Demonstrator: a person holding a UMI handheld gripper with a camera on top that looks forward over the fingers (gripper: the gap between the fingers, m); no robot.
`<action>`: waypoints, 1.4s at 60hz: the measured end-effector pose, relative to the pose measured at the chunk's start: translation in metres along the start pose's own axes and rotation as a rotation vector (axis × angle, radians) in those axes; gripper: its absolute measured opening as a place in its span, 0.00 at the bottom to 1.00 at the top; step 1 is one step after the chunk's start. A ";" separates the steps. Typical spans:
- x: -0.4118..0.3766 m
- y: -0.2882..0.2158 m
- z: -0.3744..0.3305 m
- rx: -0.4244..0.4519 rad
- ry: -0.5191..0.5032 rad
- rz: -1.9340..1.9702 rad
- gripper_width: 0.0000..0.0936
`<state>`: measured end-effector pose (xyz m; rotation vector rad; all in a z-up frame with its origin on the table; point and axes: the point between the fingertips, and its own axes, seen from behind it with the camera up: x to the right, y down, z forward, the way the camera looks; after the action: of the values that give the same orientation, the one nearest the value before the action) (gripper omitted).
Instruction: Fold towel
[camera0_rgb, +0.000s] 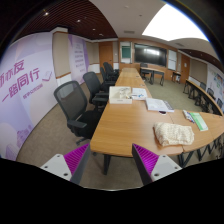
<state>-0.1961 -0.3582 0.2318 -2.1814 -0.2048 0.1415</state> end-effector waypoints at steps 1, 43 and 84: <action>0.011 0.005 -0.010 -0.010 0.005 0.003 0.92; 0.296 0.055 0.295 -0.162 0.167 -0.039 0.66; 0.301 -0.078 0.217 0.021 -0.087 0.388 0.05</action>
<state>0.0533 -0.0806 0.1618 -2.1744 0.1743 0.4544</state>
